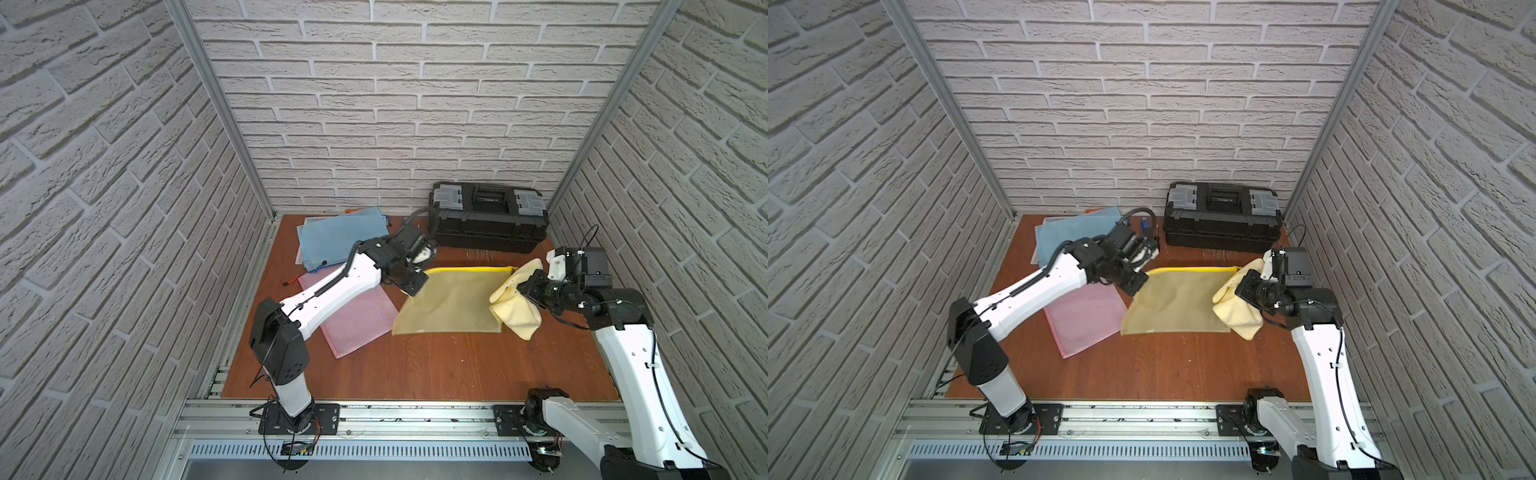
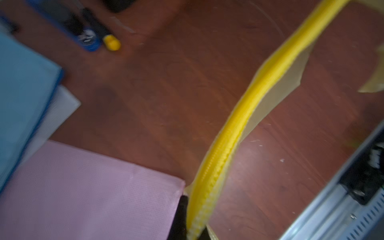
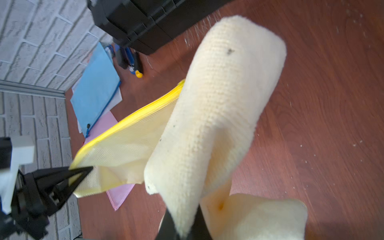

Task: Wipe the document bag
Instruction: Adjust the document bag at the center of the board.

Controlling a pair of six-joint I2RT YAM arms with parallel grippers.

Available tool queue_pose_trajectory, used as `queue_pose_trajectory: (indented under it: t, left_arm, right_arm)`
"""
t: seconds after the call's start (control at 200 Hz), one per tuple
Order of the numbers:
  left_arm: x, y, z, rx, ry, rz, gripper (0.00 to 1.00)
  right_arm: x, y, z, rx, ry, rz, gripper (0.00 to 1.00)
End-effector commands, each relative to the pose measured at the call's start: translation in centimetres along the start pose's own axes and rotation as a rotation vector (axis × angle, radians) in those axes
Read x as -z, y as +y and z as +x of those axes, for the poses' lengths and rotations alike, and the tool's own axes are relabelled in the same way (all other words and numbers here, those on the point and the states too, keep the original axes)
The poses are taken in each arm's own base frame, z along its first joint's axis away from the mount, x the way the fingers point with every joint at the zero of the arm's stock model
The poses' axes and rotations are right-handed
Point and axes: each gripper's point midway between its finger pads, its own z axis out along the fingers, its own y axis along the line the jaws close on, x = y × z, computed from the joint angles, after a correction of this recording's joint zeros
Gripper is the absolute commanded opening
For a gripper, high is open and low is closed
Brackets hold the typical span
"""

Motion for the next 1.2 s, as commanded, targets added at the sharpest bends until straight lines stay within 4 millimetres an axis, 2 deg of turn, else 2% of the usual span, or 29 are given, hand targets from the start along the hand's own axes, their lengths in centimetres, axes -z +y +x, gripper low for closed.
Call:
queue_pose_trajectory:
  t: [0.0, 0.045, 0.085, 0.17, 0.25, 0.38, 0.545, 0.585, 0.64, 0.665, 0.69, 0.71, 0.815, 0.87, 0.91, 0.965, 1.015, 1.15, 1.195]
  left_arm:
    - [4.4, 3.9, 1.5, -0.059, 0.021, -0.210, 0.00]
    - [5.7, 4.7, 1.5, -0.106, 0.036, -0.262, 0.00]
    - [6.4, 4.4, 1.3, -0.150, 0.042, -0.267, 0.00]
    - [6.8, 1.8, 0.5, -0.305, 0.036, -0.293, 0.00]
    - [6.1, -0.9, -0.1, -0.424, 0.037, -0.344, 0.00]
    - [1.8, -7.2, 1.5, -0.613, 0.111, -0.293, 0.00]
    - [-4.6, -13.4, 4.9, -0.776, 0.205, -0.234, 0.01]
    - [-5.5, -15.0, 5.2, -0.800, 0.194, -0.218, 0.07]
    - [-6.3, -17.0, 5.6, -0.813, 0.170, -0.180, 0.25]
    - [-6.4, -17.8, 5.6, -0.809, 0.153, -0.165, 0.41]
    - [-6.5, -18.4, 5.4, -0.795, 0.133, -0.154, 0.61]
    - [-6.4, -18.8, 5.1, -0.777, 0.111, -0.143, 0.69]
    - [-5.4, -20.6, 3.2, -0.676, 0.004, -0.063, 0.75]
    - [-4.5, -21.0, 1.8, -0.632, -0.064, -0.044, 0.86]
    - [-3.9, -21.2, 0.9, -0.601, -0.102, -0.031, 0.97]
    - [-3.0, -21.1, -0.1, -0.565, -0.132, -0.015, 0.98]
    - [-2.5, -20.0, -0.9, -0.514, -0.149, -0.029, 0.98]
    - [-1.5, -13.3, -1.8, -0.228, -0.176, -0.061, 0.98]
    - [-1.6, -11.0, -1.4, -0.108, -0.178, -0.025, 0.93]
  right_arm:
    - [0.3, 1.1, -0.8, 0.026, -0.013, -0.038, 0.02]
    - [0.3, 1.2, -1.0, 0.030, -0.013, -0.038, 0.02]
    - [0.4, 1.2, -1.1, 0.031, -0.017, -0.036, 0.02]
    - [0.7, 1.0, -1.5, 0.044, -0.032, -0.020, 0.02]
    - [1.4, 0.7, -1.7, 0.061, -0.049, 0.005, 0.02]
    - [2.8, 0.1, -1.7, 0.078, -0.080, 0.041, 0.02]
    - [4.2, -0.5, -1.7, 0.092, -0.095, 0.072, 0.02]
    - [4.5, -0.5, -1.7, 0.093, -0.097, 0.074, 0.02]
    - [5.0, -0.6, -1.7, 0.095, -0.103, 0.076, 0.02]
    - [5.2, -0.6, -1.7, 0.098, -0.107, 0.076, 0.02]
    - [5.3, -0.6, -1.7, 0.099, -0.109, 0.078, 0.02]
    - [5.5, -0.7, -1.7, 0.099, -0.111, 0.080, 0.02]
    - [5.8, -0.7, -1.7, 0.103, -0.114, 0.083, 0.02]
    - [5.6, -0.8, -1.6, 0.102, -0.107, 0.084, 0.02]
    - [5.3, -0.7, -1.5, 0.099, -0.097, 0.078, 0.02]
    - [4.7, -0.4, -1.5, 0.092, -0.085, 0.057, 0.02]
    - [4.0, 0.2, -1.4, 0.087, -0.064, 0.015, 0.02]
    - [1.1, 1.3, -0.5, 0.059, 0.022, -0.080, 0.02]
    - [0.1, 1.8, -0.1, 0.045, 0.052, -0.123, 0.02]
